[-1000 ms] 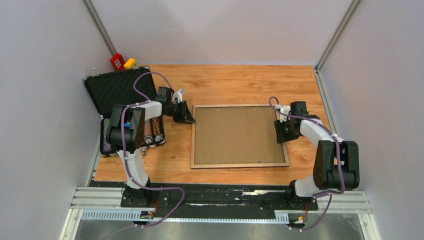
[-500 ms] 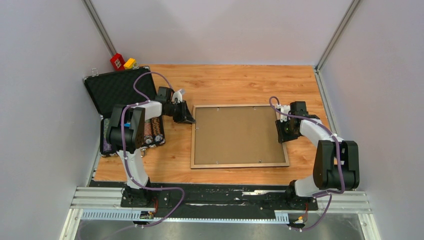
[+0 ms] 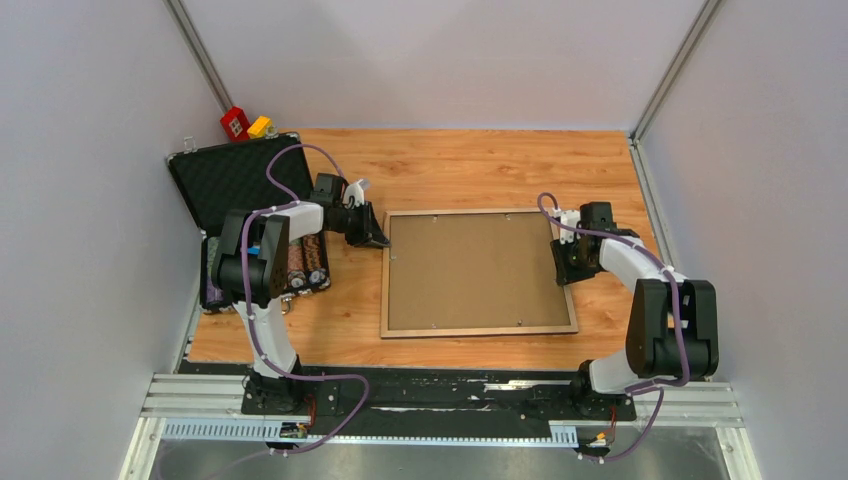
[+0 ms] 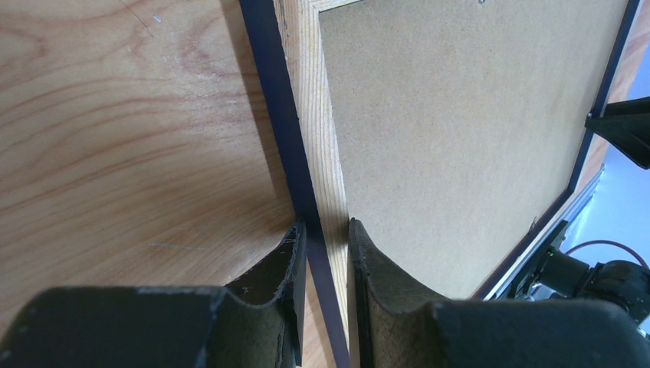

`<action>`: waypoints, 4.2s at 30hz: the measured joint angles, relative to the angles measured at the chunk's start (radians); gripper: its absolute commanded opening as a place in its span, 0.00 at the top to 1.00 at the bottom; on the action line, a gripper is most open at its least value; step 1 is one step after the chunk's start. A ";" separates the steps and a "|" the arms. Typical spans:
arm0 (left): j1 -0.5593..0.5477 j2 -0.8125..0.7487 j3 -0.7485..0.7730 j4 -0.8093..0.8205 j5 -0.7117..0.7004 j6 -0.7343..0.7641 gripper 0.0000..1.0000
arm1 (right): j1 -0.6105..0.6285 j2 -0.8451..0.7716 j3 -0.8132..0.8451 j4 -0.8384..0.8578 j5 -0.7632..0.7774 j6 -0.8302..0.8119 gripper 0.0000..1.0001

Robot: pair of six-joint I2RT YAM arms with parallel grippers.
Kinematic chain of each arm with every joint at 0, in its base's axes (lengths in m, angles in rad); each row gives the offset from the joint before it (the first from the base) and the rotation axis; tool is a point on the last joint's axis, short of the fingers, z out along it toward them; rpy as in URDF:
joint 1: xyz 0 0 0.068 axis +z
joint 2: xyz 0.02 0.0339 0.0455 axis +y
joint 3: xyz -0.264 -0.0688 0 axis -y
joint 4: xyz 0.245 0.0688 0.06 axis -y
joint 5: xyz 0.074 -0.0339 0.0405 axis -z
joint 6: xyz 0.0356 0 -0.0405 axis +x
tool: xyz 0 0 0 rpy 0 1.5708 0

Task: Put the photo into the frame
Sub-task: Install the photo frame at the center of the board.

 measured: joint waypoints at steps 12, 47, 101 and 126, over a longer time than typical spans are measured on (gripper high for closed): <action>0.000 0.000 0.000 -0.001 0.000 0.001 0.97 | 0.002 0.001 0.027 -0.035 -0.043 0.002 0.55; 0.000 0.000 0.020 -0.054 0.000 0.042 0.94 | -0.058 0.259 0.245 0.038 -0.132 0.090 0.66; 0.002 0.077 0.254 -0.222 -0.024 0.151 0.40 | -0.075 0.372 0.380 0.040 -0.151 0.138 0.55; -0.089 0.047 0.193 -0.254 -0.179 0.162 0.55 | -0.085 0.350 0.330 0.079 -0.186 0.139 0.62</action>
